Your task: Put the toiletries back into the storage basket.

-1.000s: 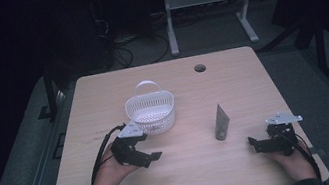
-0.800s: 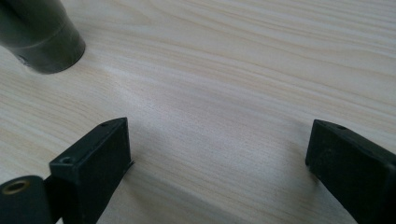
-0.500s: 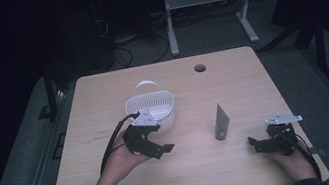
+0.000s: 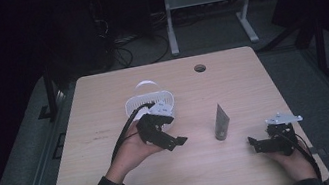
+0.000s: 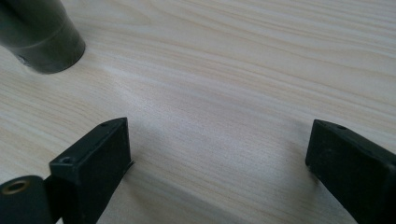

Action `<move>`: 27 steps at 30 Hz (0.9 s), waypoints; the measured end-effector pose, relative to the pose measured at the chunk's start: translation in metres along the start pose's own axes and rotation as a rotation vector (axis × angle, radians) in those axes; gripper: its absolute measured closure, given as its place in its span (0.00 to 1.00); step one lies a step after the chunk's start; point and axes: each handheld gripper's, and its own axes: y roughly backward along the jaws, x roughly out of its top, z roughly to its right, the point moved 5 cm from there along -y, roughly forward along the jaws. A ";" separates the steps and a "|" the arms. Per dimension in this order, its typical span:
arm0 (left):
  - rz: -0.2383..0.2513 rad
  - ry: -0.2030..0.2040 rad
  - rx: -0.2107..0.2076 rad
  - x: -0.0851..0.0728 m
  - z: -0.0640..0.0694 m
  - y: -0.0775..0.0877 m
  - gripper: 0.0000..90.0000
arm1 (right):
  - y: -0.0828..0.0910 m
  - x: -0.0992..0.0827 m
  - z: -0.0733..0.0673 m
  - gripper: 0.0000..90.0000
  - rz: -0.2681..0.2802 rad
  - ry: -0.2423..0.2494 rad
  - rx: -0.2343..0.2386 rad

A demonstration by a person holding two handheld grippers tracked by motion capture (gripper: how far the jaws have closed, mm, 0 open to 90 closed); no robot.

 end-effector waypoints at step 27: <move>-0.018 -0.040 -0.035 0.063 0.008 -0.032 0.16 | 0.000 0.000 0.000 0.07 0.000 0.000 0.000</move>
